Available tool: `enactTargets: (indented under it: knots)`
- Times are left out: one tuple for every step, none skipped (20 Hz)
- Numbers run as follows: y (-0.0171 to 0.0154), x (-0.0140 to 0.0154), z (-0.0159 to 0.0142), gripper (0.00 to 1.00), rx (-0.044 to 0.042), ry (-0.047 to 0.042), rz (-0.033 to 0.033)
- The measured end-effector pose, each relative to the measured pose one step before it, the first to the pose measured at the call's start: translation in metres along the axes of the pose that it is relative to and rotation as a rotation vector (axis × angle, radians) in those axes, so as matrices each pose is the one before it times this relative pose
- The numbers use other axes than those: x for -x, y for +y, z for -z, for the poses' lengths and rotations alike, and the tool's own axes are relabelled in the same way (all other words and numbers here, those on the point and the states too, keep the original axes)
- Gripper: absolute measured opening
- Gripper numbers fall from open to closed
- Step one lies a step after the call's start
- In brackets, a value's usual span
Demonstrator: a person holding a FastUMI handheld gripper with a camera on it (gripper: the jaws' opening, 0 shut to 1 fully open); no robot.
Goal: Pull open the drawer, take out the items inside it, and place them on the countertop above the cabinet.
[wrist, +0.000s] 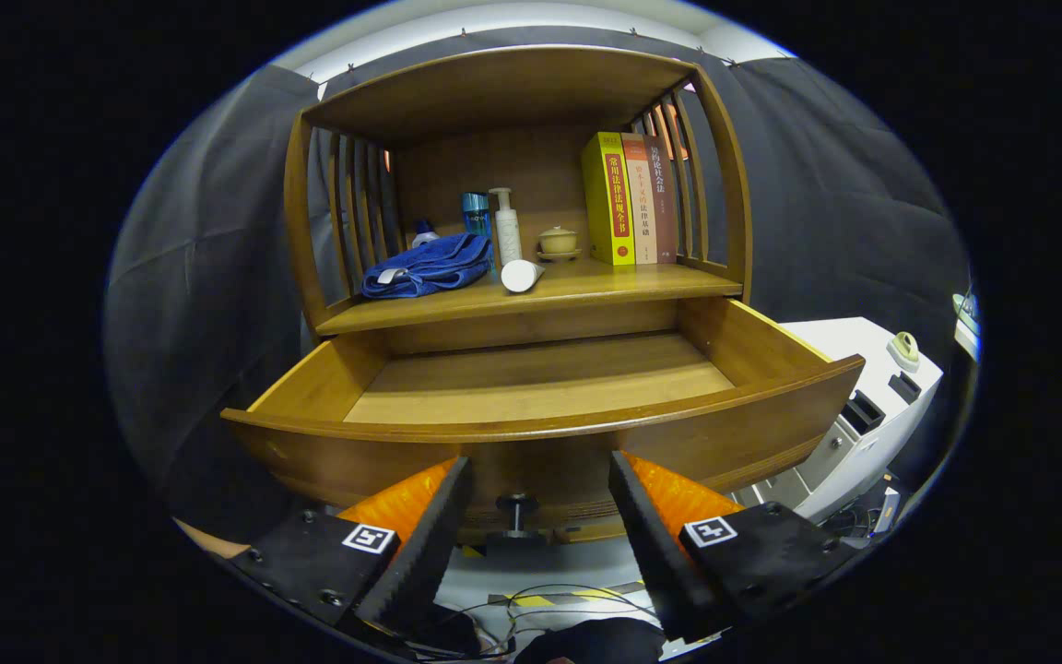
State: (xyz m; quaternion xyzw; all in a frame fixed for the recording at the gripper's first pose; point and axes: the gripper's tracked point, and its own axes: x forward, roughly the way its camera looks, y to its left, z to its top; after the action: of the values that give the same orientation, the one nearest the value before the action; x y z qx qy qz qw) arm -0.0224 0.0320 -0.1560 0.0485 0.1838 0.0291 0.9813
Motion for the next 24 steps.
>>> enactTargets:
  knots:
    - [0.00009,0.00054,0.00023,0.99,0.00303,-0.00552,0.00267]
    - [0.00052,-0.00052,-0.00140,0.99,0.00117,-0.00526,0.00151]
    - [0.00008,-0.00013,0.00017,0.99,0.00308,-0.00238,0.00153]
    - [0.00071,-0.00299,-0.00102,0.99,0.00172,-0.00118,0.00228]
    - [-0.00001,-0.00087,-0.00066,0.99,-0.00196,-0.00074,0.00161]
    - [0.00072,-0.00234,-0.00156,0.99,0.00037,-0.00103,0.00054]
    - [0.00016,-0.00275,-0.00131,0.99,-0.00131,-0.00197,0.00056]
    - [0.00008,-0.00288,-0.00219,0.99,-0.00288,-0.00402,-0.00060]
    - [-0.00065,-0.00349,-0.00185,0.99,-0.00016,-0.00342,-0.00060]
    - [-0.00073,-0.00482,-0.00306,0.99,0.00908,-0.00494,0.00164]
    - [-0.00110,-0.00347,-0.00321,0.99,0.01427,-0.00869,0.00504]
    - [0.00013,-0.00426,-0.00326,0.99,0.01793,-0.00687,0.00282]
    - [-0.00012,-0.00274,-0.00354,0.98,0.00652,-0.01082,0.00142]
    - [0.00050,-0.00520,-0.00531,0.98,-0.00274,-0.01475,-0.00071]
    - [-0.00060,-0.00671,-0.00480,0.98,-0.00832,-0.01110,0.00002]
    - [0.00043,-0.00396,-0.00015,0.98,-0.00138,0.00468,-0.00206]
    - [0.00072,-0.00461,-0.00372,0.98,-0.00577,-0.01294,0.00126]
    - [-0.00023,-0.00614,0.00062,0.99,0.00331,0.00555,-0.00068]
    - [0.00007,-0.00445,-0.00311,0.99,-0.00122,-0.01160,0.00126]
    - [-0.00005,-0.00666,-0.00069,0.99,-0.00079,0.00135,-0.00038]
    - [-0.00049,-0.00545,-0.00289,0.99,0.00031,-0.00667,-0.00011]
    - [0.00021,-0.00486,-0.00088,0.99,-0.00239,-0.00220,-0.00090]
    - [0.00030,-0.00518,-0.00201,0.99,0.00013,-0.00673,-0.00081]
    - [-0.00090,-0.00627,-0.00165,0.99,0.00170,-0.00260,0.00058]
